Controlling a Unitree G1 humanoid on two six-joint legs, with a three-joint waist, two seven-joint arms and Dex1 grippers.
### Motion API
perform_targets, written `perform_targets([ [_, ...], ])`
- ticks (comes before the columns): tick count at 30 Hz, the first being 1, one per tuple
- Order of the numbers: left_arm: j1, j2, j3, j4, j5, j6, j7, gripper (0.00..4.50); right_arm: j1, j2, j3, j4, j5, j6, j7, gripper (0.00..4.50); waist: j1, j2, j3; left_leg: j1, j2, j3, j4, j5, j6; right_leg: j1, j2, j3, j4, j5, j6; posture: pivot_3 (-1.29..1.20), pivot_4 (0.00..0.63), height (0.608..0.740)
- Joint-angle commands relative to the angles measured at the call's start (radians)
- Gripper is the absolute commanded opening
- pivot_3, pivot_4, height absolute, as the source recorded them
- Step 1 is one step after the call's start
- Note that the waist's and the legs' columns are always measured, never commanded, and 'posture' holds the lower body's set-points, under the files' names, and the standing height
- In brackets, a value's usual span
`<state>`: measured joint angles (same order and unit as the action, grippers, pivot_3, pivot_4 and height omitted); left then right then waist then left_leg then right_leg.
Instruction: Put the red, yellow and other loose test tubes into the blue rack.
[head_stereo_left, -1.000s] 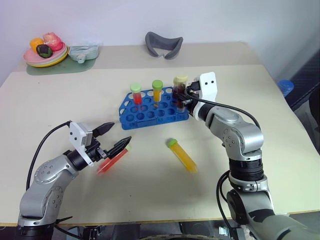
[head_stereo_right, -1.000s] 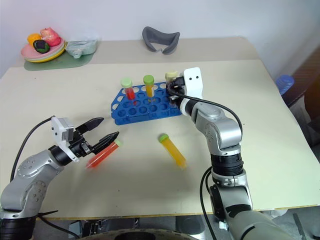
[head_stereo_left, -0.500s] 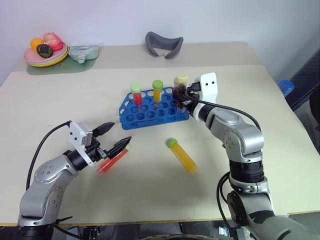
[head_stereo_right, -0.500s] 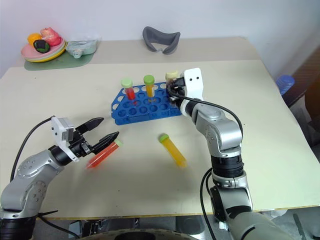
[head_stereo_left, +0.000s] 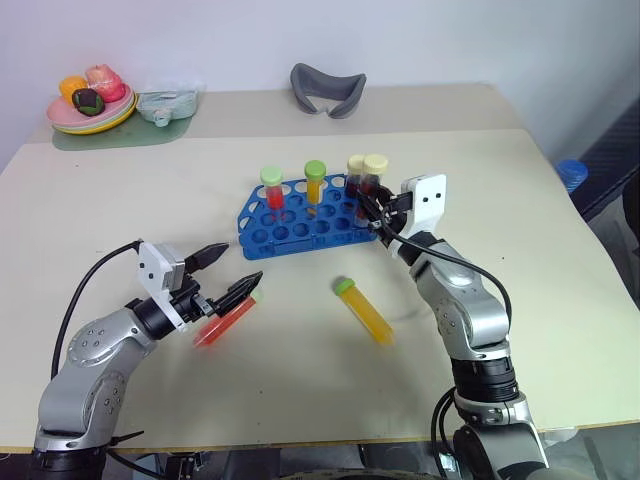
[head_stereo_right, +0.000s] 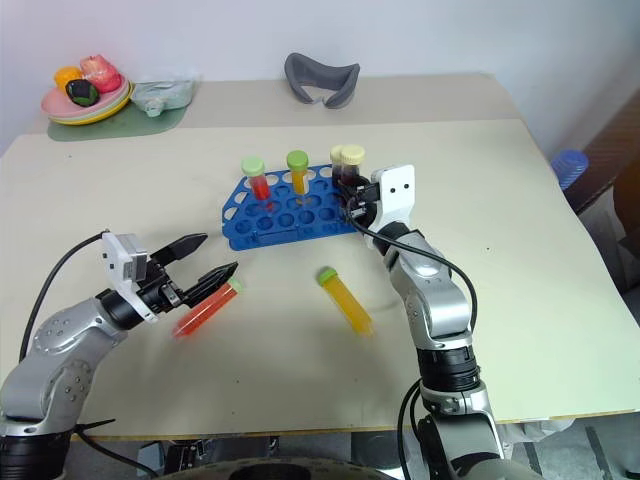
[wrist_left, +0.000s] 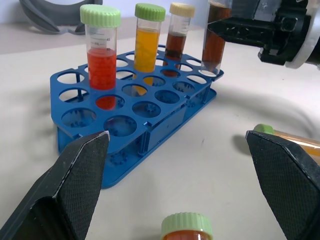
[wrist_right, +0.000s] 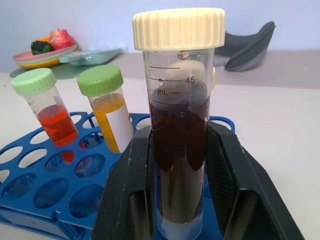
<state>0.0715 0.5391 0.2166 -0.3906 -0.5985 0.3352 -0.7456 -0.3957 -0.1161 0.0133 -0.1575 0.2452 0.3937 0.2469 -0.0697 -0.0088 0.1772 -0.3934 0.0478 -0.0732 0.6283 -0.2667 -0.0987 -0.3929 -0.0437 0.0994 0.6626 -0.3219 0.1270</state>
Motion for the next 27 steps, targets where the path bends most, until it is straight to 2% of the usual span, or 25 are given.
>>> perform_targets([
  [1, -0.009, 0.009, 0.014, -0.023, -0.006, -0.009, -0.003, 4.5, -0.002, 0.016, -0.004, 0.016, -0.016, -0.084, -0.003, 1.04, 0.0, 0.0, 0.0, 0.0, 0.0, 0.0, 0.0, 0.0, 0.0, 0.0, 0.0, 0.0, 0.0, 0.0, 0.0, 0.0, 0.15, 0.74],
  [14, -0.012, 0.01, 0.018, -0.022, -0.005, -0.01, -0.002, 4.5, 0.05, 0.018, 0.031, 0.092, -0.058, -0.234, 0.042, 1.04, 0.0, 0.0, 0.0, 0.0, 0.0, 0.0, 0.0, 0.0, 0.0, 0.0, 0.0, 0.0, 0.0, 0.0, 0.0, 0.0, 0.15, 0.74],
  [17, -0.009, 0.011, 0.019, -0.023, -0.006, -0.011, -0.003, 4.5, 0.054, 0.015, 0.024, 0.088, -0.066, -0.252, 0.045, 2.2, 0.0, 0.0, 0.0, 0.0, 0.0, 0.0, 0.0, 0.0, 0.0, 0.0, 0.0, 0.0, 0.0, 0.0, 0.0, 0.0, 0.15, 0.74],
  [22, -0.006, 0.012, 0.024, -0.022, -0.007, -0.013, -0.005, 4.5, 0.055, -0.008, 0.015, 0.026, -0.079, -0.256, 0.043, 4.46, 0.0, 0.0, 0.0, 0.0, 0.0, 0.0, 0.0, 0.0, 0.0, 0.0, 0.0, 0.0, 0.0, 0.0, 0.0, 0.0, 0.15, 0.74],
  [26, -0.01, 0.022, 0.049, -0.013, -0.008, -0.015, -0.002, 4.5, 0.094, -0.105, -0.022, -0.111, -0.013, -0.123, 0.11, 4.46, 0.003, 0.0, 0.0, 0.0, 0.0, 0.0, 0.0, 0.0, 0.0, 0.0, 0.0, 0.0, 0.0, 0.0, 0.0, 0.0, 0.15, 0.74],
  [27, -0.013, 0.031, 0.063, -0.004, -0.01, -0.014, -0.004, 4.5, 0.114, -0.166, -0.051, -0.173, 0.032, -0.044, 0.148, 4.46, 0.004, 0.0, 0.0, 0.0, 0.0, 0.0, 0.0, 0.0, 0.0, 0.001, 0.0, 0.0, 0.0, 0.0, 0.0, 0.0, 0.15, 0.74],
])
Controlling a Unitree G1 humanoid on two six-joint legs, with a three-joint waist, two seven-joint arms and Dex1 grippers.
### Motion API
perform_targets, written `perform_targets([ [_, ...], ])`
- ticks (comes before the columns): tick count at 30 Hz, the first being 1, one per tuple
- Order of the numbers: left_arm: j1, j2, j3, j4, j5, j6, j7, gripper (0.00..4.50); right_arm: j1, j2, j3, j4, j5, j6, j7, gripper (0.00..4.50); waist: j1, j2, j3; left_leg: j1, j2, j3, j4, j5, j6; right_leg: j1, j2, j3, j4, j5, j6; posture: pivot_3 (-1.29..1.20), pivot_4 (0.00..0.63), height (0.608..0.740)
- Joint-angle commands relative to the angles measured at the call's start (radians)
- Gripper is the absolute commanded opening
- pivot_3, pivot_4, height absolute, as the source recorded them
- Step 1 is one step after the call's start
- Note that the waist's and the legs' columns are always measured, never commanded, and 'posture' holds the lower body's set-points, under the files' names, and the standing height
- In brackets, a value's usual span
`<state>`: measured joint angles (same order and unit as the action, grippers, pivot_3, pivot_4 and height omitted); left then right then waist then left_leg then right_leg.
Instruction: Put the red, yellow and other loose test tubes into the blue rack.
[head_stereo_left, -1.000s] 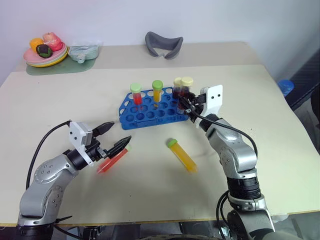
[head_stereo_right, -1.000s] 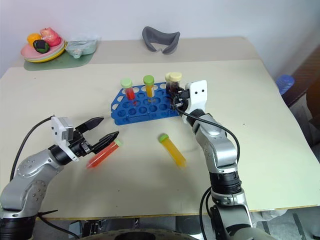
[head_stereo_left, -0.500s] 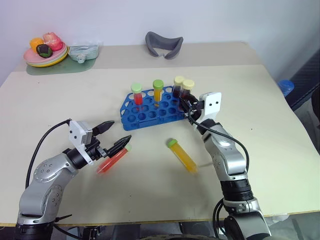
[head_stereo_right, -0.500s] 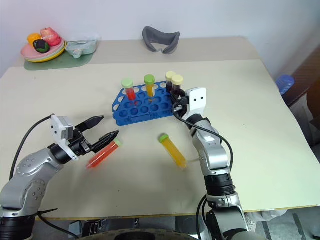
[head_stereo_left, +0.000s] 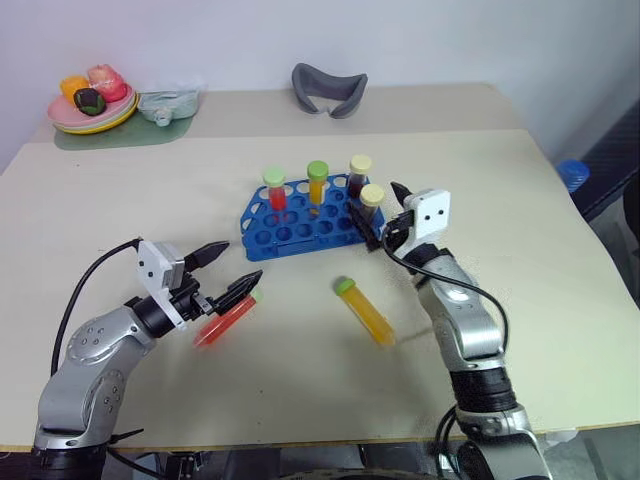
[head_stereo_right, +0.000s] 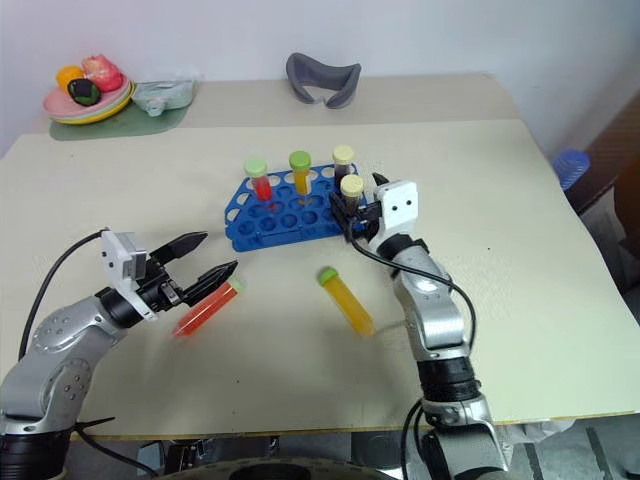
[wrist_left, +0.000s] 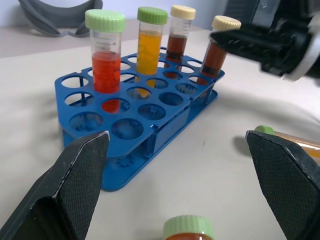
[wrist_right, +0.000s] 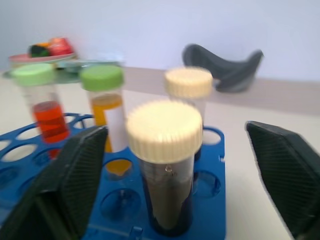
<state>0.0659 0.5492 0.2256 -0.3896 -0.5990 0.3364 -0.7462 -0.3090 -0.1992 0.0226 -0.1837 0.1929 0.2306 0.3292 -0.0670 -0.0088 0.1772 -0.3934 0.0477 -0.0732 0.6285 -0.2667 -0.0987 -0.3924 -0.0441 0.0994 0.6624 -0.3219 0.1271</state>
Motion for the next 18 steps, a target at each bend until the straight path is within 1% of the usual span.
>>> perform_targets([
  [1, -0.009, 0.031, 0.066, 0.003, -0.011, -0.015, -0.008, 4.5, 0.042, -0.145, -0.095, -0.206, 0.144, 0.213, 0.1, 4.46, 0.003, 0.0, 0.0, 0.0, 0.0, 0.0, 0.0, 0.0, 0.0, 0.0, 0.0, 0.0, 0.0, 0.0, 0.0, 0.0, 0.15, 0.74],
  [5, -0.019, 0.055, 0.082, 0.033, -0.012, -0.015, -0.028, 4.5, 0.052, -0.37, -0.208, -0.382, 0.363, 0.601, 0.156, 4.46, 0.009, 0.001, 0.001, 0.0, 0.0, 0.0, 0.001, 0.0, 0.0, 0.001, 0.0, 0.0, -0.001, 0.0, 0.0, 0.0, 0.15, 0.74],
  [8, -0.043, 0.061, 0.071, 0.06, -0.006, -0.014, -0.043, 4.5, 0.004, -0.52, -0.231, -0.498, 0.495, 0.874, 0.158, 4.46, 0.006, 0.001, 0.001, 0.001, 0.0, 0.0, 0.0, 0.0, 0.001, 0.001, 0.001, 0.0, -0.001, 0.0, 0.0, 0.0, 0.15, 0.74],
  [9, -0.05, 0.062, 0.066, 0.066, -0.003, -0.014, -0.049, 4.5, -0.016, -0.549, -0.232, -0.529, 0.534, 0.939, 0.155, 4.46, 0.004, 0.001, 0.001, 0.001, 0.0, 0.0, 0.0, 0.0, 0.001, 0.001, 0.001, 0.0, -0.001, 0.0, 0.0, 0.0, 0.15, 0.74],
  [11, -0.069, 0.065, 0.053, 0.078, 0.0, -0.013, -0.064, 4.5, -0.09, -0.552, -0.253, -0.572, 0.67, 1.127, 0.138, 4.46, 0.001, 0.0, 0.002, 0.0, 0.0, 0.0, 0.0, 0.0, 0.001, 0.001, 0.001, 0.0, -0.001, 0.0, 0.0, 0.0, 0.15, 0.74],
  [13, -0.086, 0.068, 0.042, 0.085, 0.003, -0.01, -0.077, 4.5, -0.176, -0.525, -0.245, -0.589, 0.732, 1.312, 0.111, 4.46, 0.0, 0.0, 0.002, 0.0, 0.0, 0.0, 0.001, 0.0, 0.001, 0.001, 0.001, 0.0, -0.001, 0.0, 0.0, 0.0, 0.15, 0.74],
  [15, -0.101, 0.073, 0.025, 0.084, 0.003, -0.008, -0.091, 4.5, -0.217, -0.544, -0.163, -0.583, 0.784, 1.379, 0.031, 4.46, 0.003, 0.0, 0.002, 0.0, 0.0, -0.001, 0.001, 0.0, 0.001, 0.001, 0.001, 0.0, -0.001, 0.0, 0.0, 0.0, 0.15, 0.74],
  [18, -0.11, 0.078, 0.006, 0.064, -0.001, 0.001, -0.107, 4.5, -0.235, -0.566, -0.074, -0.561, 0.883, 1.384, -0.107, 4.46, 0.01, -0.001, 0.002, -0.002, 0.0, -0.001, 0.001, -0.001, 0.001, 0.0, 0.0, 0.0, -0.002, 0.0, 0.0, 0.0, 0.15, 0.74],
])
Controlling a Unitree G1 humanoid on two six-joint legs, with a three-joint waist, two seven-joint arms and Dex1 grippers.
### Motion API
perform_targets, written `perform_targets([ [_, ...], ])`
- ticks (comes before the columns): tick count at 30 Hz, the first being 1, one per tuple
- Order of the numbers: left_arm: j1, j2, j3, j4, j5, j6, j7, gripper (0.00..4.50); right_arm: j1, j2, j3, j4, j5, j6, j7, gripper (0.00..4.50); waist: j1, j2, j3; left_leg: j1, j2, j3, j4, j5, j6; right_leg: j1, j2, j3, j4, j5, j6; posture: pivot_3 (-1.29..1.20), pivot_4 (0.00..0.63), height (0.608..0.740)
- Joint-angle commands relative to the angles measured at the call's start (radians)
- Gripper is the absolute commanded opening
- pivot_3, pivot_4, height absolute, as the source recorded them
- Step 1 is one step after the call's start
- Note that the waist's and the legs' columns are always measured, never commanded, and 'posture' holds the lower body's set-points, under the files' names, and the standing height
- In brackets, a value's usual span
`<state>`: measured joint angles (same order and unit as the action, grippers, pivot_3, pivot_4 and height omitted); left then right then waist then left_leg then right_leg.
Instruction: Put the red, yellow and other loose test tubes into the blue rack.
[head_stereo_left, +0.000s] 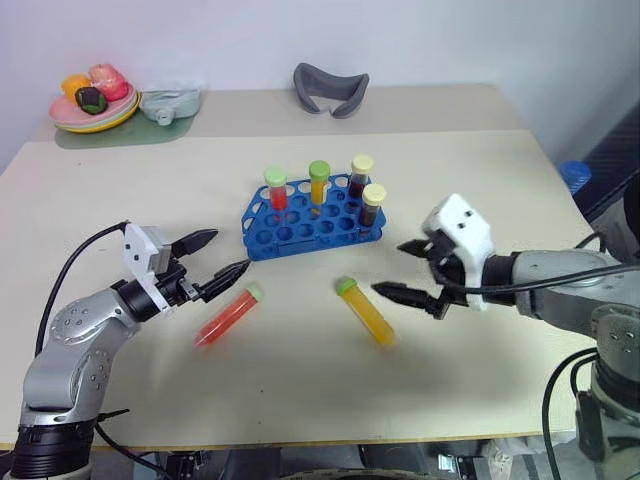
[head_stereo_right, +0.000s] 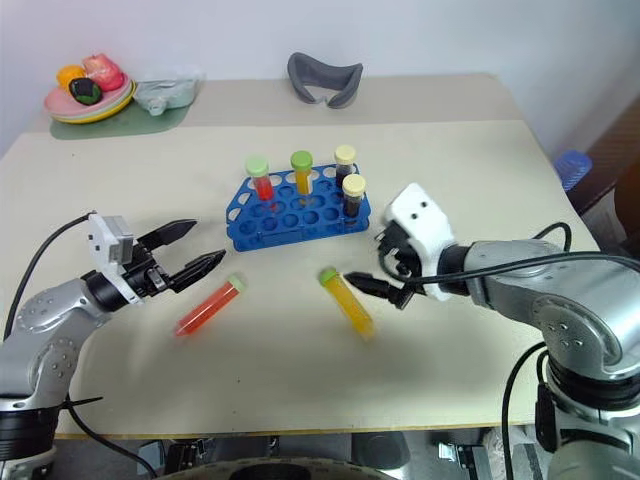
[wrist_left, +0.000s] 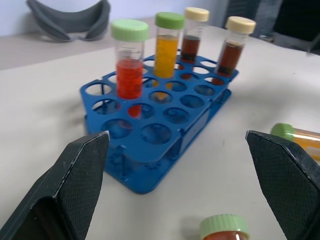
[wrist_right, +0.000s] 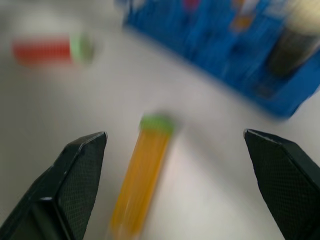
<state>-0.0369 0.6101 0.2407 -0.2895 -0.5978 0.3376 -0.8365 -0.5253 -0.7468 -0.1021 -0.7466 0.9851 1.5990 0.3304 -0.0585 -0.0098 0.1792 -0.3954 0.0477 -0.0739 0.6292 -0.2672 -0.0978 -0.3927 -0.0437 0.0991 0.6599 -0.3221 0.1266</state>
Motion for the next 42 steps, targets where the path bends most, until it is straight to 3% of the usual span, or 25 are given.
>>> perform_targets([
  [1, -0.004, 0.02, -0.016, -0.049, -0.007, 0.007, -0.022, 4.5, -0.022, -0.019, 0.074, 0.005, 0.12, 0.015, -0.147, 4.46, 0.003, 0.0, 0.0, -0.001, 0.0, 0.0, 0.0, 0.0, 0.0, -0.001, 0.0, 0.0, 0.0, 0.0, 0.0, 0.0, 0.15, 0.74],
  [12, 0.083, 0.067, -0.064, -0.153, -0.002, 0.026, -0.08, 4.5, -0.077, 0.065, 0.214, 0.255, 0.532, -0.009, -0.706, 4.46, 0.0, 0.0, 0.0, -0.007, 0.0, 0.0, 0.002, 0.0, 0.0, -0.007, 0.0, 0.0, 0.002, 0.0, 0.0, 0.0, 0.15, 0.74],
  [19, 0.125, 0.086, -0.065, -0.181, 0.003, 0.012, -0.103, 4.5, -0.159, -0.093, 0.478, 0.336, 0.955, -0.296, -1.118, 4.46, -0.001, 0.0, 0.0, -0.012, 0.0, 0.0, 0.003, 0.0, 0.0, -0.011, -0.001, 0.0, 0.002, 0.0, 0.0, 0.0, 0.15, 0.74],
  [25, 0.112, 0.079, -0.072, -0.188, 0.006, 0.021, -0.09, 4.5, -0.208, -0.151, 0.598, 0.354, 0.987, -0.39, -1.222, 4.46, -0.007, 0.0, 0.0, -0.012, 0.0, -0.001, 0.003, 0.0, 0.0, -0.012, 0.0, -0.001, 0.003, 0.0, 0.0, 0.0, 0.15, 0.74],
  [35, 0.088, 0.072, -0.082, -0.194, 0.0, 0.034, -0.063, 4.5, -0.246, -0.193, 0.655, 0.379, 0.982, -0.412, -1.301, 4.46, -0.009, 0.0, 0.0, -0.012, 0.0, -0.001, 0.003, 0.0, 0.0, -0.012, 0.0, 0.0, 0.003, 0.0, 0.0, 0.0, 0.15, 0.74],
  [38, 0.082, 0.074, -0.083, -0.194, -0.003, 0.037, -0.06, 4.5, -0.256, -0.188, 0.657, 0.378, 0.946, -0.395, -1.285, 3.7, -0.008, 0.0, 0.0, -0.012, 0.0, -0.001, 0.003, 0.0, 0.0, -0.012, 0.0, 0.0, 0.003, 0.0, 0.0, 0.0, 0.15, 0.74],
  [41, 0.076, 0.074, -0.085, -0.196, -0.004, 0.041, -0.057, 4.5, -0.272, -0.179, 0.659, 0.365, 0.884, -0.355, -1.232, 2.22, -0.008, 0.0, 0.0, -0.012, 0.0, -0.001, 0.003, 0.0, 0.0, -0.012, 0.0, -0.001, 0.003, 0.0, 0.0, 0.0, 0.15, 0.74],
  [42, 0.075, 0.074, -0.086, -0.197, -0.004, 0.043, -0.056, 4.5, -0.276, -0.174, 0.656, 0.358, 0.857, -0.341, -1.208, 2.22, -0.008, 0.0, 0.0, -0.012, 0.0, -0.001, 0.003, 0.0, 0.0, -0.012, 0.0, 0.0, 0.003, 0.0, 0.0, 0.0, 0.15, 0.74],
])
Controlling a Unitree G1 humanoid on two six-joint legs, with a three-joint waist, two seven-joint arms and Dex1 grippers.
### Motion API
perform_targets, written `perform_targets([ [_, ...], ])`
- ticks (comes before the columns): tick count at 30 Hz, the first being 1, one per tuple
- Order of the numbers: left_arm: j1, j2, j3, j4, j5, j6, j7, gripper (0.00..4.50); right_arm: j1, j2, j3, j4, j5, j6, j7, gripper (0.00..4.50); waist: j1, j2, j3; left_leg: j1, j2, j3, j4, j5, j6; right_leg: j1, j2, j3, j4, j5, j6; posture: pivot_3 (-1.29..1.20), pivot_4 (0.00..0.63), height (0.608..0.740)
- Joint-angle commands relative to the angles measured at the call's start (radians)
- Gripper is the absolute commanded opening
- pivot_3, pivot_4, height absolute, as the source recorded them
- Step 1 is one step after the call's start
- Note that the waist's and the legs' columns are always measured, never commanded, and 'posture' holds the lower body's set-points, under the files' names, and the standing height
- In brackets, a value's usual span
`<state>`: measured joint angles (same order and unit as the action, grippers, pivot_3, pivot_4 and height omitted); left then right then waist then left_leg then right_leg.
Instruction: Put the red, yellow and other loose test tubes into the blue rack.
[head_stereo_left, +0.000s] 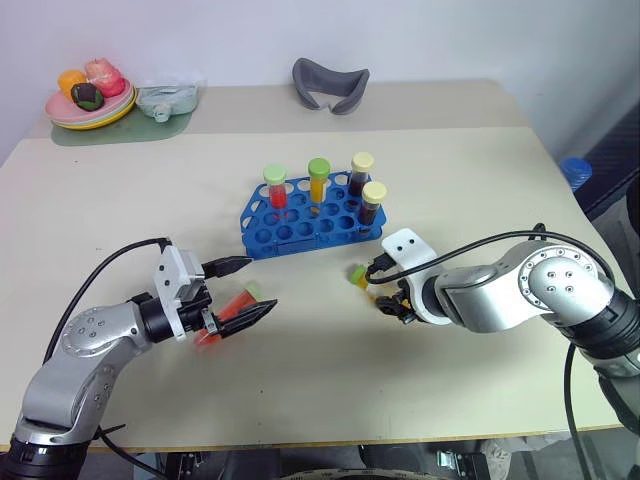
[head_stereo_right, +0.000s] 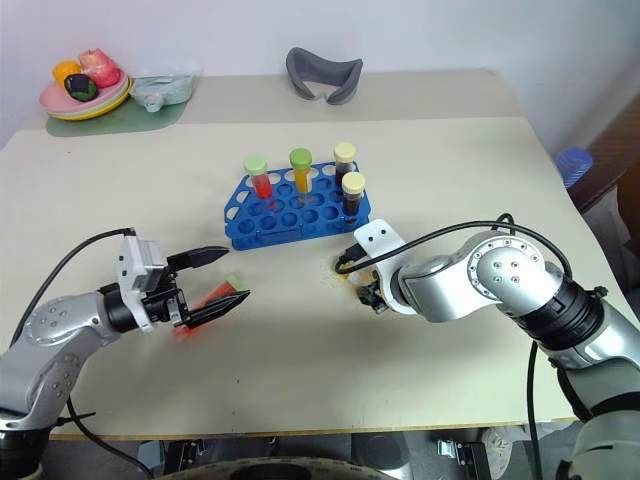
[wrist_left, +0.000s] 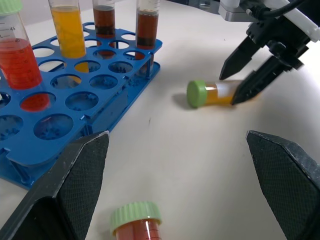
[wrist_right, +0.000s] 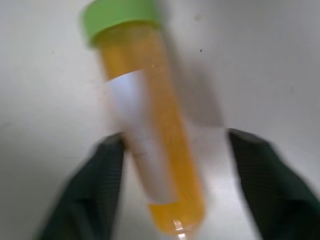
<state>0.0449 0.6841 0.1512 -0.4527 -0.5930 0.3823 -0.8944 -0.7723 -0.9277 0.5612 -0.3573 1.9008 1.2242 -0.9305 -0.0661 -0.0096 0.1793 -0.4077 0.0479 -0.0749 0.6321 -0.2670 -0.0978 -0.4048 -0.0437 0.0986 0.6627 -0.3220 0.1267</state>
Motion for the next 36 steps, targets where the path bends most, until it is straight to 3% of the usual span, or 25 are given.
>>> perform_targets([
  [1, -0.008, 0.0, 0.003, -0.034, -0.009, -0.001, 0.003, 4.5, -0.031, 0.011, -0.01, -0.035, -0.079, 0.044, 0.071, 2.22, -0.001, 0.0, 0.0, 0.0, 0.0, 0.0, 0.0, 0.0, 0.0, 0.0, 0.0, 0.0, 0.0, 0.0, 0.0, 0.0, 0.15, 0.74],
  [19, -0.03, -0.016, -0.022, -0.041, -0.007, 0.006, 0.029, 4.5, -0.011, 0.121, -0.121, 0.005, -0.514, 0.247, 0.418, 2.22, -0.002, 0.0, 0.0, 0.0, 0.0, 0.0, 0.0, 0.0, 0.0, 0.0, 0.0, 0.0, 0.001, 0.0, 0.0, 0.0, 0.15, 0.74],
  [23, -0.025, -0.016, -0.02, -0.046, -0.008, 0.006, 0.032, 4.5, 0.002, 0.158, -0.165, 0.006, -0.577, 0.298, 0.47, 0.92, -0.002, 0.0, 0.0, 0.0, 0.0, 0.0, 0.001, 0.0, 0.0, 0.0, 0.0, 0.0, 0.001, 0.0, 0.0, 0.0, 0.15, 0.74],
  [24, -0.024, -0.015, -0.019, -0.046, -0.008, 0.006, 0.032, 4.5, 0.003, 0.168, -0.176, 0.004, -0.593, 0.312, 0.479, 0.78, -0.001, 0.0, 0.0, 0.0, 0.0, 0.0, 0.001, 0.0, 0.0, 0.0, 0.0, 0.0, 0.001, 0.0, 0.0, 0.0, 0.15, 0.74],
  [32, -0.017, -0.016, -0.014, -0.043, -0.005, 0.001, 0.035, 4.5, 0.005, 0.246, -0.277, -0.052, -0.706, 0.383, 0.573, 0.78, -0.001, 0.0, 0.0, 0.0, 0.0, 0.0, 0.001, 0.0, 0.0, 0.0, 0.0, 0.0, 0.001, 0.0, 0.0, 0.0, 0.15, 0.74],
  [34, -0.017, -0.02, -0.007, -0.037, -0.001, -0.006, 0.041, 4.5, 0.011, 0.249, -0.292, -0.097, -0.741, 0.355, 0.624, 0.78, -0.001, 0.0, 0.0, 0.0, 0.0, 0.0, 0.0, 0.0, 0.0, 0.0, 0.0, 0.0, 0.001, 0.0, 0.0, 0.0, 0.15, 0.74],
  [36, -0.012, -0.034, 0.032, -0.005, 0.001, -0.023, 0.064, 4.5, 0.073, 0.232, -0.339, -0.212, -0.793, 0.189, 0.752, 0.78, 0.0, 0.0, 0.0, 0.0, 0.0, 0.0, 0.0, 0.0, 0.0, -0.001, 0.0, 0.0, 0.001, 0.0, 0.0, 0.0, 0.15, 0.74],
])
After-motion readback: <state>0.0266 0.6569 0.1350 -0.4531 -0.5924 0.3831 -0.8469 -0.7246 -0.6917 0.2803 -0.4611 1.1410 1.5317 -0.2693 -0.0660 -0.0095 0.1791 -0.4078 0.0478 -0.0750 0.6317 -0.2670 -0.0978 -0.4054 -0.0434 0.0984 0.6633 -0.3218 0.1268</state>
